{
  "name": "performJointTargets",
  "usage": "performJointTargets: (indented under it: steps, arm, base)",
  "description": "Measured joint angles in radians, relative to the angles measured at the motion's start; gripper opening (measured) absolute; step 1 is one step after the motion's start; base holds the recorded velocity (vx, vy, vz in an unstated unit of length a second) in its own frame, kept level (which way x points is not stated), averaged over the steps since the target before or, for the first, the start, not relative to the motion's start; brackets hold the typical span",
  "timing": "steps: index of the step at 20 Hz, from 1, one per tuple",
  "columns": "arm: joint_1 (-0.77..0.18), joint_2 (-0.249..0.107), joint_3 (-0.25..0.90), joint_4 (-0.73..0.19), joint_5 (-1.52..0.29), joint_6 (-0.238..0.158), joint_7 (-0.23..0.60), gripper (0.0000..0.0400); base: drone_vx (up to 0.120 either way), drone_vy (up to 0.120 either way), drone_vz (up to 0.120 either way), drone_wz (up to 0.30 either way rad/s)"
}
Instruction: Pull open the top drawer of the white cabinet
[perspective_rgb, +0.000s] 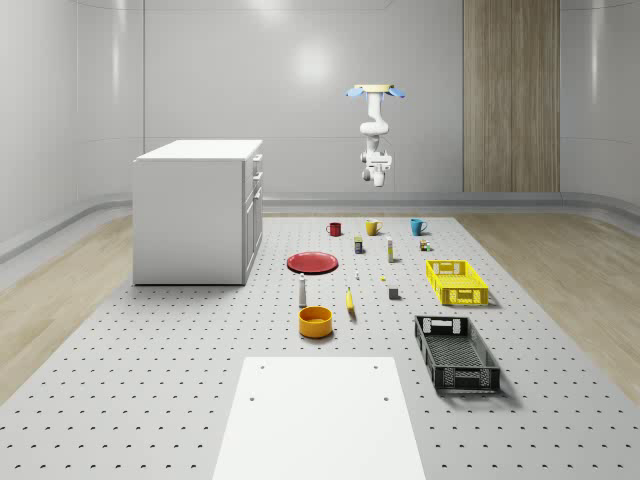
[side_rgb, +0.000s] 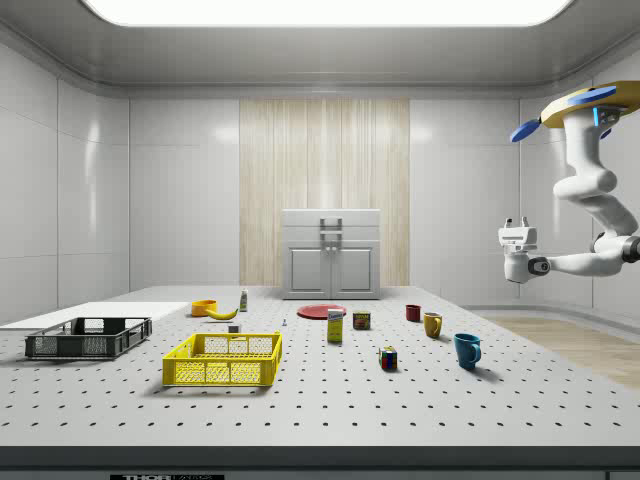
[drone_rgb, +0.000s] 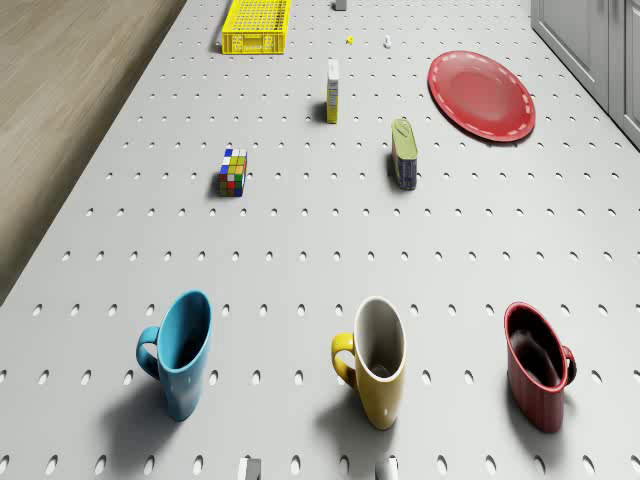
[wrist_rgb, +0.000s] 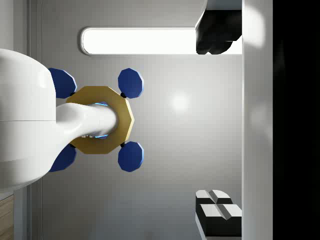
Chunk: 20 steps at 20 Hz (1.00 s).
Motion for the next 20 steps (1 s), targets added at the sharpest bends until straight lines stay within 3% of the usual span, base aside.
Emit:
performJointTargets:
  steps: [5, 13, 16, 20]
  arm:
    - [-0.002, 0.018, 0.001, 0.106, 0.001, -0.084, -0.001, 0.0326]
    - [-0.005, 0.069, 0.003, 0.249, 0.002, -0.169, -0.002, 0.0308]
    - [0.034, 0.078, -0.192, 0.242, 0.304, -0.187, -0.049, 0.0311]
    - [0.106, 0.069, -0.432, 0.136, 0.672, -0.195, -0.109, 0.0312]
  base:
    - [0.0, 0.0, 0.0, 0.0]
    - [0.0, 0.0, 0.0, 0.0]
    - [0.0, 0.0, 0.0, 0.0]
    - [0.0, -0.03, 0.0, 0.0]
